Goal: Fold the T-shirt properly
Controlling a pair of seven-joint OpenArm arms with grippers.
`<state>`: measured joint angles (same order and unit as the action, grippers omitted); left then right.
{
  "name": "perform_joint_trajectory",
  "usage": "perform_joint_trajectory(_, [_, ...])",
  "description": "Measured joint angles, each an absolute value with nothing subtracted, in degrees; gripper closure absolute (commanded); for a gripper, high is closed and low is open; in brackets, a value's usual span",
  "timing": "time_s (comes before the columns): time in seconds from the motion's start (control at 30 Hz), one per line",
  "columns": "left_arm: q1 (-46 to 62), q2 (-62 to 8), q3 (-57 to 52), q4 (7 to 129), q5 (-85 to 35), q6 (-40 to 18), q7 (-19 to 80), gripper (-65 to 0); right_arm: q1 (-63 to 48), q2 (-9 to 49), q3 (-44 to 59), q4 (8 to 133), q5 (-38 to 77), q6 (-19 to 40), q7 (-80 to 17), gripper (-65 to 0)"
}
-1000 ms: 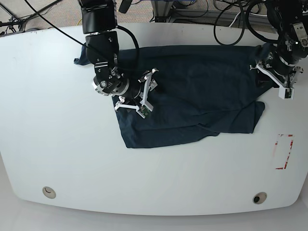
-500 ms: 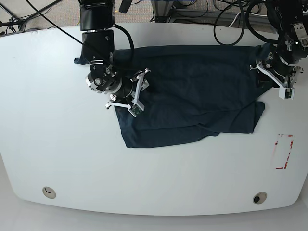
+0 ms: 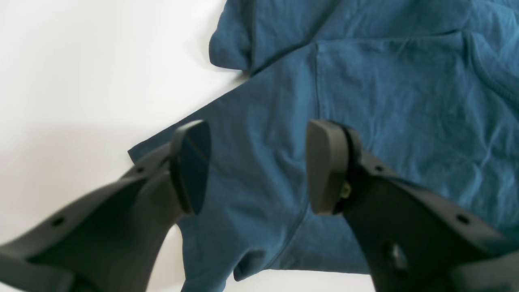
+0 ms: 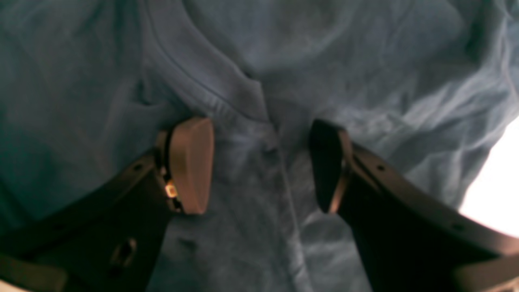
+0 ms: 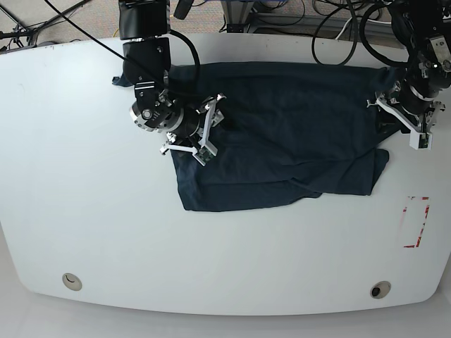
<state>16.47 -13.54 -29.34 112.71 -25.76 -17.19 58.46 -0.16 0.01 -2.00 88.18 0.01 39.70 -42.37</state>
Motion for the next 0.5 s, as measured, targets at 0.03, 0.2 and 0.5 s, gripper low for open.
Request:
perform_joint_trajectory(0.03, [16.49, -13.54, -29.34, 112.71, -25.76, -17.19, 58.48, -34.6, -0.14, 0.03, -1.28, 88.18, 1.91, 39.7, -42.89, -36.1])
perform_joint_trajectory(0.2, [16.51, -13.54, -29.36, 112.71, -25.76, -17.17, 58.48, -34.6, 0.62, 2.33, 1.78, 88.18, 12.95, 39.88, -47.35, -36.0])
perform_joint_trajectory(0.5, [16.51, -13.54, -29.36, 112.71, -25.76, -17.19, 58.5, -34.6, 0.97, 7.49, 1.89, 88.18, 26.41, 39.46, -50.78, -35.7])
